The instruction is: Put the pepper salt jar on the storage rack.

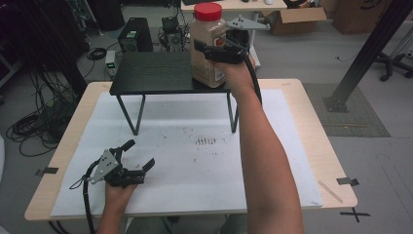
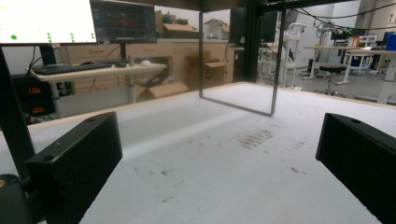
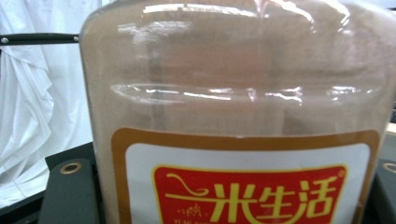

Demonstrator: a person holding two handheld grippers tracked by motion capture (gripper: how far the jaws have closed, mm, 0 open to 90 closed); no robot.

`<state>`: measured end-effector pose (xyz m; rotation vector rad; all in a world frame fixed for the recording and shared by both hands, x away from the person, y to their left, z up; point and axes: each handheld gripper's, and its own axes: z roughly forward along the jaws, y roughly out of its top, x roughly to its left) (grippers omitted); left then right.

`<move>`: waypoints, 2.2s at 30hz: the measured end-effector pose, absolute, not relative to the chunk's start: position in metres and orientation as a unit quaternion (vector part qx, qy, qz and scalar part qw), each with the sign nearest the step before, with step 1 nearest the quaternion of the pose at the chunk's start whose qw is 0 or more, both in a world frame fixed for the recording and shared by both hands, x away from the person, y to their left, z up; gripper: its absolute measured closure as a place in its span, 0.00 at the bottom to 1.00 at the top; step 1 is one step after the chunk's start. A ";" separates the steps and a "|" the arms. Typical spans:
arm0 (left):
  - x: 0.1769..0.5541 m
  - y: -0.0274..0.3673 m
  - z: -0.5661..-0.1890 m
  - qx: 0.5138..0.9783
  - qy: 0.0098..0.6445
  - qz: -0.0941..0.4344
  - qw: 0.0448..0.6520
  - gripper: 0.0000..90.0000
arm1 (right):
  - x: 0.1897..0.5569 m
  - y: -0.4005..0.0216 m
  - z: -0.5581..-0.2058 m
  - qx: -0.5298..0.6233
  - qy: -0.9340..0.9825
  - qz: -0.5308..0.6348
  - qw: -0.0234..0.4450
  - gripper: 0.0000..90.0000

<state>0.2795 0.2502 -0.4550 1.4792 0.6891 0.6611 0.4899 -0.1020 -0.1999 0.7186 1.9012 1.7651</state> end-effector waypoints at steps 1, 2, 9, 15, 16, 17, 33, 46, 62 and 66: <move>0.280 0.250 -0.455 0.648 0.302 0.289 0.637 0.01 | 0.490 -0.102 -0.200 0.260 0.688 0.639 0.223 0.27; 0.280 0.250 -0.455 0.648 0.302 0.290 0.637 0.01 | 0.489 -0.103 -0.202 0.259 0.685 0.643 0.224 0.27; 0.279 0.250 -0.455 0.647 0.303 0.289 0.637 0.01 | 0.487 -0.104 -0.204 0.256 0.683 0.644 0.230 0.26; 0.279 0.250 -0.455 0.647 0.303 0.290 0.637 0.01 | 0.487 -0.104 -0.204 0.258 0.682 0.644 0.228 0.26; 0.279 0.250 -0.455 0.647 0.303 0.290 0.637 0.01 | 0.487 -0.104 -0.204 0.258 0.683 0.644 0.228 0.25; 0.279 0.250 -0.455 0.647 0.304 0.290 0.636 0.01 | 0.487 -0.104 -0.204 0.259 0.682 0.646 0.227 0.24; 0.279 0.250 -0.455 0.648 0.303 0.291 0.636 0.01 | 0.485 -0.104 -0.206 0.278 0.674 0.643 0.234 0.10; 0.279 0.250 -0.455 0.648 0.302 0.291 0.635 0.01 | 0.483 -0.108 -0.206 0.293 0.663 0.652 0.221 0.00; 0.280 0.250 -0.455 0.648 0.303 0.290 0.635 0.01 | 0.465 -0.117 -0.197 0.287 0.660 0.660 0.215 0.00; 0.280 0.250 -0.455 0.650 0.302 0.290 0.634 0.01 | 0.459 -0.122 -0.197 0.279 0.659 0.665 0.214 0.00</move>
